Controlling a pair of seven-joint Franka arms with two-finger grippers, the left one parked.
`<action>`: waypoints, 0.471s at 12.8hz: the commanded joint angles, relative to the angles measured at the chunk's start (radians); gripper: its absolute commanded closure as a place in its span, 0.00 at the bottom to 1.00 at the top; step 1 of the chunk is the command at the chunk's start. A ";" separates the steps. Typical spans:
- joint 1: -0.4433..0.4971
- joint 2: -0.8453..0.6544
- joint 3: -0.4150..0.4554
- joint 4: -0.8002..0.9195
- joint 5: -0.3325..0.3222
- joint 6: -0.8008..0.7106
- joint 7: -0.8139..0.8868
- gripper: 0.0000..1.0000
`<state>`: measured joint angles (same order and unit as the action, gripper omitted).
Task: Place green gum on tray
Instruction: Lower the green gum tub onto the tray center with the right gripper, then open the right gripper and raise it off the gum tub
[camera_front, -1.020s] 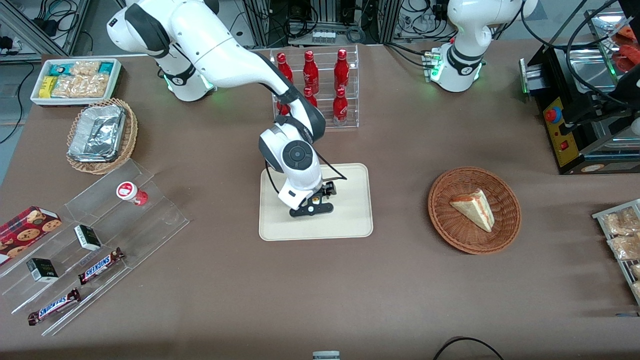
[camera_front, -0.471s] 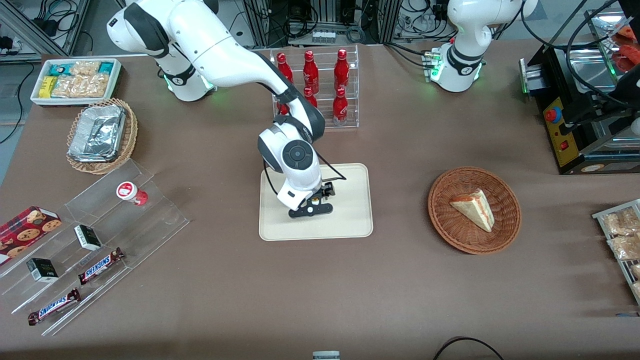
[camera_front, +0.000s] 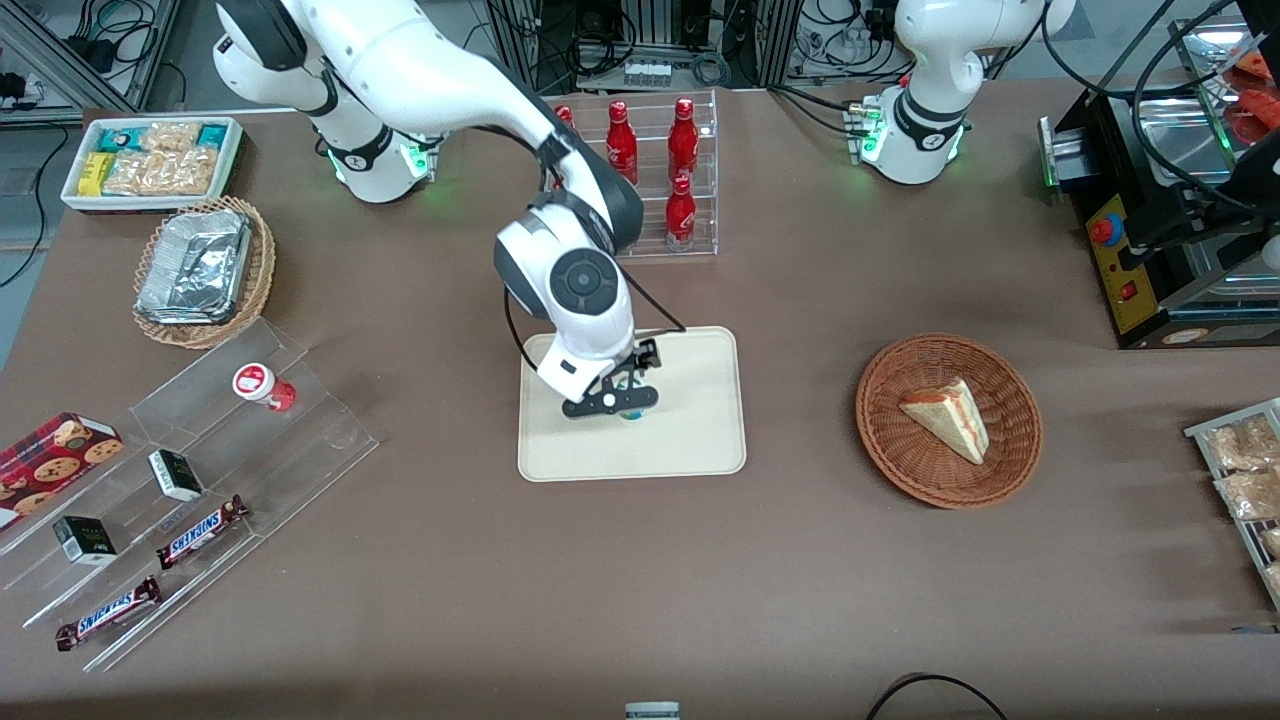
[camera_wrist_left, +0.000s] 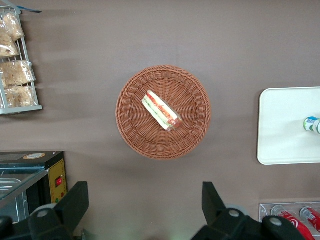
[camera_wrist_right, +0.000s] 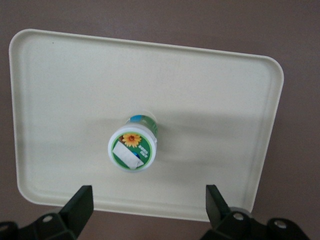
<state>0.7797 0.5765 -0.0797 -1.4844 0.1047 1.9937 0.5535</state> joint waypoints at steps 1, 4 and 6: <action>-0.008 -0.072 0.008 -0.008 -0.002 -0.085 -0.009 0.00; -0.036 -0.142 0.005 -0.008 0.000 -0.192 -0.058 0.00; -0.048 -0.171 0.002 -0.008 -0.008 -0.260 -0.075 0.00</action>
<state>0.7491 0.4443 -0.0805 -1.4828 0.1047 1.7935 0.5026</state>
